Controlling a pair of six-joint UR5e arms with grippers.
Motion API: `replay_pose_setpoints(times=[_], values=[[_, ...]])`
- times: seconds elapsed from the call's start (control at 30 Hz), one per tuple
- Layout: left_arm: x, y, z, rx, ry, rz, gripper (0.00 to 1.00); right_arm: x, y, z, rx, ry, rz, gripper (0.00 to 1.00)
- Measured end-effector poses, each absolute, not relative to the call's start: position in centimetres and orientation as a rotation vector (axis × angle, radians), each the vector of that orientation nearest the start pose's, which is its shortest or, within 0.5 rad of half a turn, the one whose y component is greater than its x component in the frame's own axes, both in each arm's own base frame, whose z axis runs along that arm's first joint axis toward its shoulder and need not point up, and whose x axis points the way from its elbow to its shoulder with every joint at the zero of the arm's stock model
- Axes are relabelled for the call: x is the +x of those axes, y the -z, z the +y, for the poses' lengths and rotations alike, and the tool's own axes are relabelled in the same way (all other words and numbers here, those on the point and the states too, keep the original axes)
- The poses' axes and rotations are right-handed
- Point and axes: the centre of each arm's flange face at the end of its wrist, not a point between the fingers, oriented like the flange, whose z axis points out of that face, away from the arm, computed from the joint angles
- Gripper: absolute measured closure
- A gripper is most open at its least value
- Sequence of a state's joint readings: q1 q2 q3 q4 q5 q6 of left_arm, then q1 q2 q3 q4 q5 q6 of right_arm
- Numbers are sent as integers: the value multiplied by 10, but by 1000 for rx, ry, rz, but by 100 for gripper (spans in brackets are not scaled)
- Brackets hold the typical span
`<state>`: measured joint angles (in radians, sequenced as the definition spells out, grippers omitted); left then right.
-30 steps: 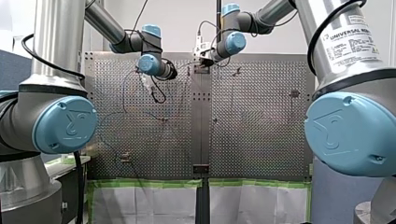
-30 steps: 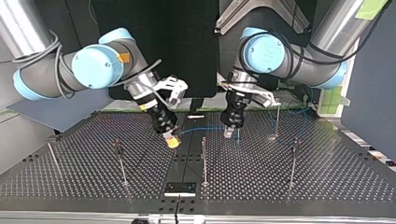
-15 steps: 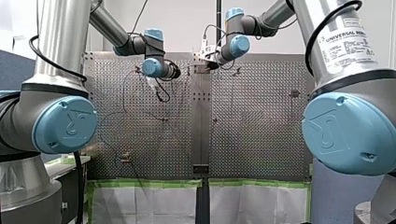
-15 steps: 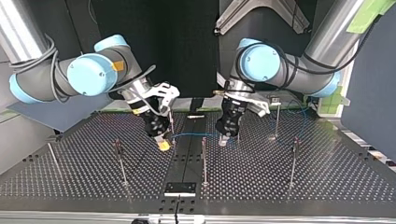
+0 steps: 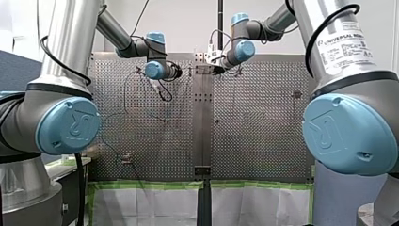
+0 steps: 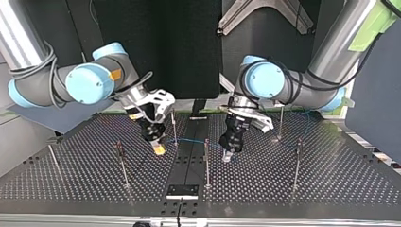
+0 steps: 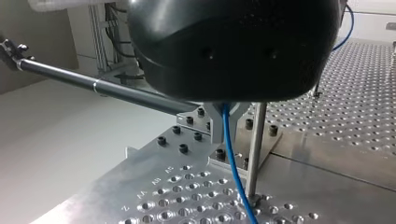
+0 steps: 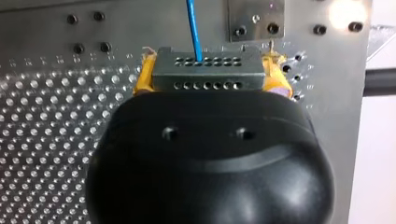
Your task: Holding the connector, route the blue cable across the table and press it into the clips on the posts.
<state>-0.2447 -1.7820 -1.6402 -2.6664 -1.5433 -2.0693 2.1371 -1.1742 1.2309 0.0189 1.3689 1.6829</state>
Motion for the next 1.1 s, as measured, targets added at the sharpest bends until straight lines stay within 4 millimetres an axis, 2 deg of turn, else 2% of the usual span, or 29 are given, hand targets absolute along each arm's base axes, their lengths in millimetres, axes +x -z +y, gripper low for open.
replay_pose_setpoints(times=[0.27,0.53,0.73,1.1], values=[[548,-367,-274,-142,622,1444,100,465,-416,-480,-2417,2357,1245,100],[568,-360,-271,-153,610,1454,100,458,-404,-493,-2425,2331,1270,100],[579,-369,-270,-163,605,1441,100,452,-409,-502,-2418,2351,1281,100],[600,-402,-240,-240,534,1421,100,451,-427,-510,-2402,2413,1250,100]])
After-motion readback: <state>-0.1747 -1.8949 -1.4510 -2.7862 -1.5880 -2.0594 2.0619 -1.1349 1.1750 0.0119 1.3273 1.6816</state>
